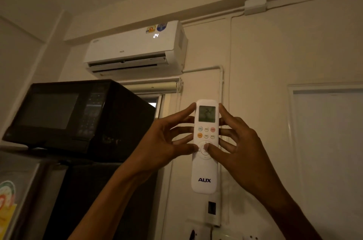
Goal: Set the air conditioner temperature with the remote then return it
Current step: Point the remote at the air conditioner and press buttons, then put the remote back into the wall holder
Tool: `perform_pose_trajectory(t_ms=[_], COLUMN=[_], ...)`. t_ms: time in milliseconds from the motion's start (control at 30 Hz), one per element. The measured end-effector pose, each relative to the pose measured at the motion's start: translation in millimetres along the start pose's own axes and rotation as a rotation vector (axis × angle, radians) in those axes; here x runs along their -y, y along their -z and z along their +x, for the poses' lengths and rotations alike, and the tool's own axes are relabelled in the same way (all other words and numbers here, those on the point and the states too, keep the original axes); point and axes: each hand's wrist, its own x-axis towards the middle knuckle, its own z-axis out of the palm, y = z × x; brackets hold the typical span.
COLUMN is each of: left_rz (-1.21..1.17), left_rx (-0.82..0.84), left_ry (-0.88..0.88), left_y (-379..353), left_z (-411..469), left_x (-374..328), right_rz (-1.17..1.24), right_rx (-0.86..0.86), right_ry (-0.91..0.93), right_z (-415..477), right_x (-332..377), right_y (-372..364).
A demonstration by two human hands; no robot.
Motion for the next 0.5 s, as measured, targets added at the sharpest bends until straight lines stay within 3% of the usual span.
perform_pose_trajectory(t_ms=[500], left_rz=[-0.06], left_rx=[0.036], left_ry=[0.029], left_y=[-95], left_z=[46], left_x=[85], right_rz=[-0.062], right_rx=[-0.054], right_ry=[-0.07], right_z=[-17], right_x=[-104], right_y=[56])
